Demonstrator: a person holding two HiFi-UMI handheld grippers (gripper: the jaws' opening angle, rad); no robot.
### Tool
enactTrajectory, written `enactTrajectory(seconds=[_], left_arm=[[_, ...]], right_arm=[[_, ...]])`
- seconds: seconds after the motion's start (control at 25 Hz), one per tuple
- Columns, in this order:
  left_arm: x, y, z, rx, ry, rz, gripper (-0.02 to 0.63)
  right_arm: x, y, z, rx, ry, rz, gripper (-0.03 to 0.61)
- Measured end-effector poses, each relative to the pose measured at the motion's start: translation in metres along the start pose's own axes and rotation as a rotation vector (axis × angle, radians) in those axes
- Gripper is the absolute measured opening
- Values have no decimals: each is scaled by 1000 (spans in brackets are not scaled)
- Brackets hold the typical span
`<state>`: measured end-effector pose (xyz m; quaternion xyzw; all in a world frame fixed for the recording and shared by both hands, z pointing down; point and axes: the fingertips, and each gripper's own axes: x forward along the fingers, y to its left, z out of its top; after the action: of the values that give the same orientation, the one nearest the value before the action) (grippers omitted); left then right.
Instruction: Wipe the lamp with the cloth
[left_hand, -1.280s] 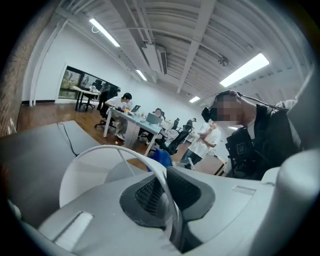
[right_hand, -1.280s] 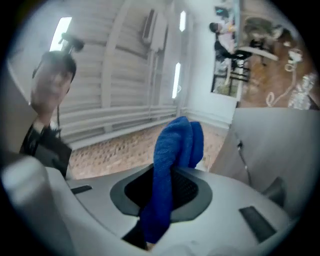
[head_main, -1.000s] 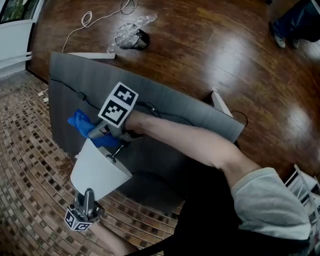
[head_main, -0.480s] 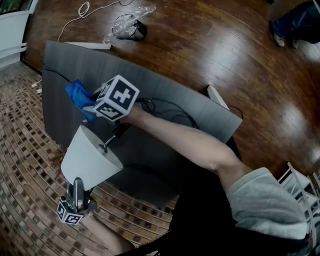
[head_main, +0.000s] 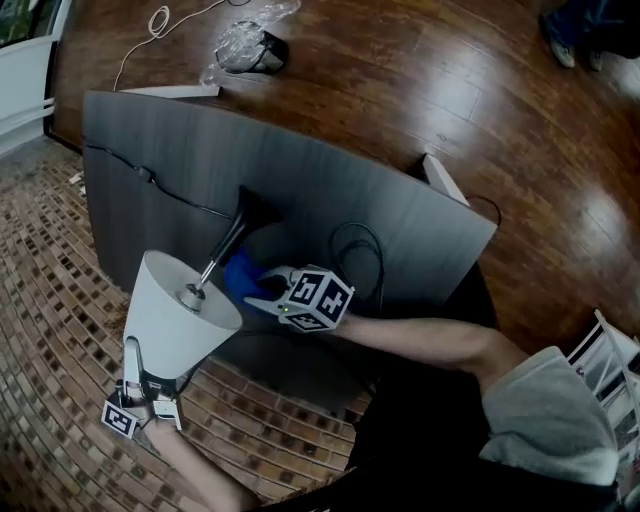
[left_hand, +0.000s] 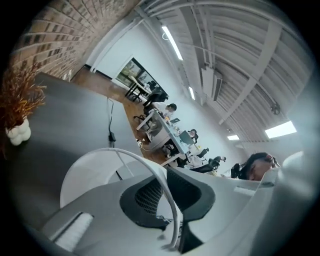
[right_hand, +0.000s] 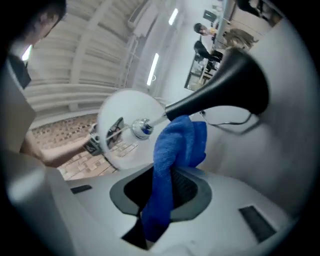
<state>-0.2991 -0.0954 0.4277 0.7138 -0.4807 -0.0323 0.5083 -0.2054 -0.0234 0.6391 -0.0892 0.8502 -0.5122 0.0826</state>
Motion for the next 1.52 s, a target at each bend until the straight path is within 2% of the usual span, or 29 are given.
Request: enactTrajectory(seconds=[0.2, 0.32, 0.44, 0.6, 0.76, 0.88, 1.04, 1.24, 1.44, 1.52], left_arm=[[5, -11, -3, -105, -14, 18, 29], [14, -15, -7, -124, -3, 15, 24], [22, -13, -12, -142, -1, 5, 14], [21, -2, 0, -115, -19, 29, 18], [28, -1, 4, -35, 0, 53, 23], [34, -7, 6, 18, 15, 61, 21], [41, -18, 8, 110, 51, 56, 23], [53, -42, -10, 383, 142, -10, 21], [48, -64, -37, 573, 209, -60, 22], [47, -74, -45, 639, 254, -70, 25]], right_arm=[[73, -32, 74, -111, -329, 1, 77], [92, -39, 112, -172, -428, 26, 78], [107, -36, 114, -221, -377, 76, 80], [108, -37, 89, -195, -194, 132, 78], [86, -36, 57, -74, 38, 199, 78], [61, -27, 36, 63, 125, 265, 78], [25, 2, 35, 199, 123, 339, 78], [-37, 45, 80, 291, 75, 428, 78], [-79, 61, 111, 428, 9, 347, 78], [-90, 61, 118, 428, -20, 331, 78]])
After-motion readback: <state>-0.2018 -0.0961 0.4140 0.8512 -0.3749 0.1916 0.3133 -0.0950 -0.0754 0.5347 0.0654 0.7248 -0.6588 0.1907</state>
